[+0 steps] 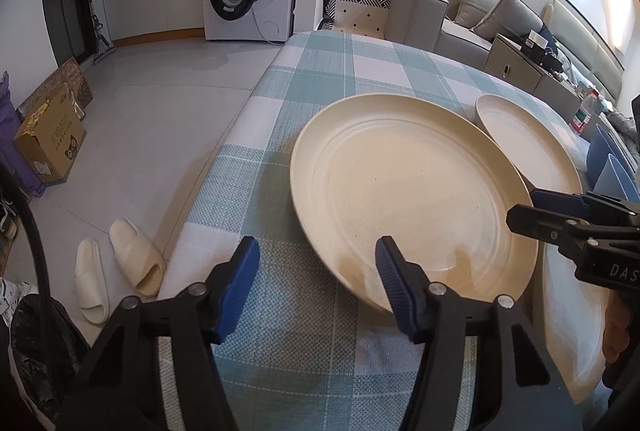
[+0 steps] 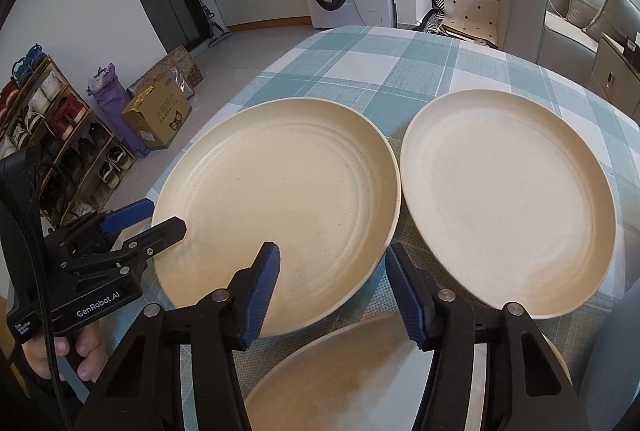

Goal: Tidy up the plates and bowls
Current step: 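Close the right tool on the cream plate rim while the left tool grips it too, then lift the cream plate with both tools and tilt it up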

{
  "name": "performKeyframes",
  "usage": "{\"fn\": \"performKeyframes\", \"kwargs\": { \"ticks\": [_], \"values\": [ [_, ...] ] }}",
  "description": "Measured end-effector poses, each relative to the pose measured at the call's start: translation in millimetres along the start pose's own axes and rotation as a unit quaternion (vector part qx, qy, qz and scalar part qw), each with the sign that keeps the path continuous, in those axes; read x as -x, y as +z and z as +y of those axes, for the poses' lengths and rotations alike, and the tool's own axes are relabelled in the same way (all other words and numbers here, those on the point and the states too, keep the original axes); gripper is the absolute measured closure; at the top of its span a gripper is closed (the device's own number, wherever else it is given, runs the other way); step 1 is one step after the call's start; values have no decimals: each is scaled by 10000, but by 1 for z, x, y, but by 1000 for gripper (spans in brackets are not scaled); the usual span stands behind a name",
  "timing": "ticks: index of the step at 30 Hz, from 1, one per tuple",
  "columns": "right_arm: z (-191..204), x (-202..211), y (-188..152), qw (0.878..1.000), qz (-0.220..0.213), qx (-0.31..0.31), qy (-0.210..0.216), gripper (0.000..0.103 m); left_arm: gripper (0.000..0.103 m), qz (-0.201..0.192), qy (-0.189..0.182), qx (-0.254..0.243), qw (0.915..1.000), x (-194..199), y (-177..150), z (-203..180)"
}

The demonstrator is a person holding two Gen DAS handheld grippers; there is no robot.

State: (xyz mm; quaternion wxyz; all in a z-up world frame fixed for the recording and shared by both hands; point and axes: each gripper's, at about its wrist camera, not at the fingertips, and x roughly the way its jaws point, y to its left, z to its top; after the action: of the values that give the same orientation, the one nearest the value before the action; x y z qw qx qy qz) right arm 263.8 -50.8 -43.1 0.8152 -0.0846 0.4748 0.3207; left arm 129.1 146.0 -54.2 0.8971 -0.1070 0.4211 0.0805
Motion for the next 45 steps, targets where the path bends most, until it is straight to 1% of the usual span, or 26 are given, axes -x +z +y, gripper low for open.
{"fn": "performKeyframes", "kwargs": {
  "ticks": [5, 10, 22, 27, 39, 45],
  "values": [
    [-3, -4, -1, 10000, 51, -20, -51, 54, 53, 50, -26, 44, 10000, -3, -1, 1],
    [-3, -5, -2, 10000, 52, 0, -80, 56, 58, 56, -78, 45, 9999, -3, -2, 0],
    [4, -5, -4, 9993, -4, 261, -256, 56, 61, 139, -214, -81, 9996, -5, -3, -8],
    [8, -5, -3, 9986, -8, 400, -339, 59, 63, 154, -230, -207, 9994, -8, -3, -14],
    [11, -8, -4, 9976, -42, 540, -426, 59, 65, 63, -167, -243, 9995, -5, -4, -14],
    [14, -3, -5, 9971, -160, 599, -435, 59, 65, -31, -146, -255, 9996, 1, -2, -13]
  ]
}}
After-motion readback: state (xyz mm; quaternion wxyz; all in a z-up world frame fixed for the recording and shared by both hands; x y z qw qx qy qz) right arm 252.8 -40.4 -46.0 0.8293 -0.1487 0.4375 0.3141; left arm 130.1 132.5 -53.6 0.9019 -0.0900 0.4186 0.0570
